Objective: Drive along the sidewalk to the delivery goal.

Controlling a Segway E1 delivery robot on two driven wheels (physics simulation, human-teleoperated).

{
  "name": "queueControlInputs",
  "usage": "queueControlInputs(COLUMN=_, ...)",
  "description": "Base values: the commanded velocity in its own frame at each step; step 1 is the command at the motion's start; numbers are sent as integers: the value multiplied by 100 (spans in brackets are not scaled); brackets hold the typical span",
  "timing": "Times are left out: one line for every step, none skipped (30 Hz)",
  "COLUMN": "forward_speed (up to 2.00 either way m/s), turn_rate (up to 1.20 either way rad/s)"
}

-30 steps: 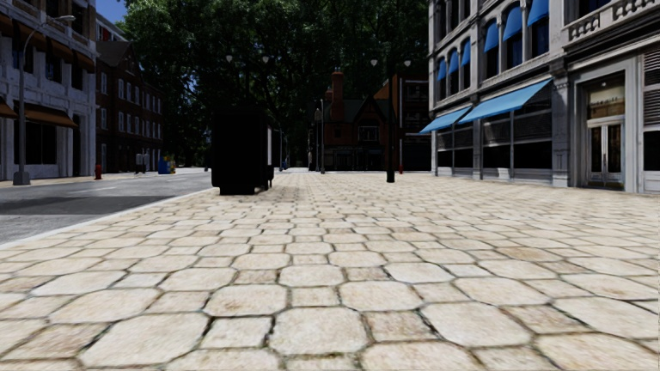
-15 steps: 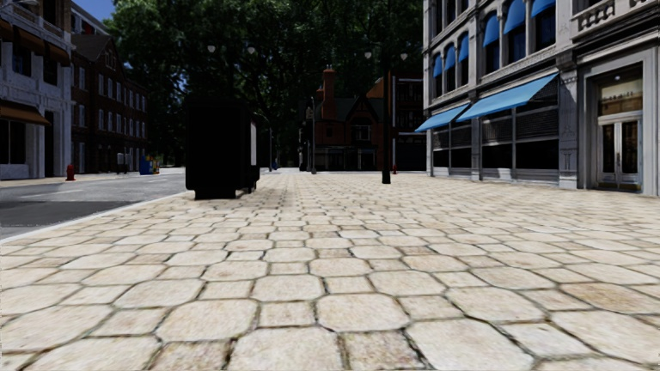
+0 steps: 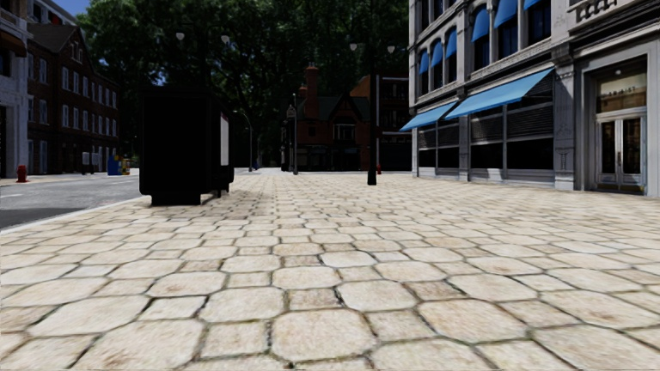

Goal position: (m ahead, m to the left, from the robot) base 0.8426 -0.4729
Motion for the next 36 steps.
queueControlInputs(forward_speed=200, turn_rate=-5)
queueControlInputs(forward_speed=200, turn_rate=0)
queueControlInputs(forward_speed=196, turn_rate=0)
queueControlInputs(forward_speed=196, turn_rate=0)
queueControlInputs(forward_speed=191, turn_rate=0)
queueControlInputs(forward_speed=186, turn_rate=0)
queueControlInputs(forward_speed=180, turn_rate=0)
queueControlInputs(forward_speed=180, turn_rate=0)
queueControlInputs(forward_speed=177, turn_rate=0)
queueControlInputs(forward_speed=168, turn_rate=0)
queueControlInputs(forward_speed=163, turn_rate=0)
queueControlInputs(forward_speed=147, turn_rate=0)
queueControlInputs(forward_speed=147, turn_rate=0)
queueControlInputs(forward_speed=132, turn_rate=0)
queueControlInputs(forward_speed=112, turn_rate=0)
queueControlInputs(forward_speed=102, turn_rate=0)
queueControlInputs(forward_speed=102, turn_rate=0)
queueControlInputs(forward_speed=97, turn_rate=0)
queueControlInputs(forward_speed=92, turn_rate=0)
queueControlInputs(forward_speed=84, turn_rate=0)
queueControlInputs(forward_speed=84, turn_rate=0)
queueControlInputs(forward_speed=73, turn_rate=0)
queueControlInputs(forward_speed=5, turn_rate=0)
queueControlInputs(forward_speed=0, turn_rate=0)
queueControlInputs(forward_speed=0, turn_rate=0)
queueControlInputs(forward_speed=0, turn_rate=0)
queueControlInputs(forward_speed=0, turn_rate=0)
queueControlInputs(forward_speed=0, turn_rate=0)
queueControlInputs(forward_speed=0, turn_rate=0)
queueControlInputs(forward_speed=0, turn_rate=0)
queueControlInputs(forward_speed=0, turn_rate=0)
queueControlInputs(forward_speed=0, turn_rate=0)
queueControlInputs(forward_speed=0, turn_rate=0)
queueControlInputs(forward_speed=0, turn_rate=0)
queueControlInputs(forward_speed=0, turn_rate=0)
queueControlInputs(forward_speed=0, turn_rate=0)
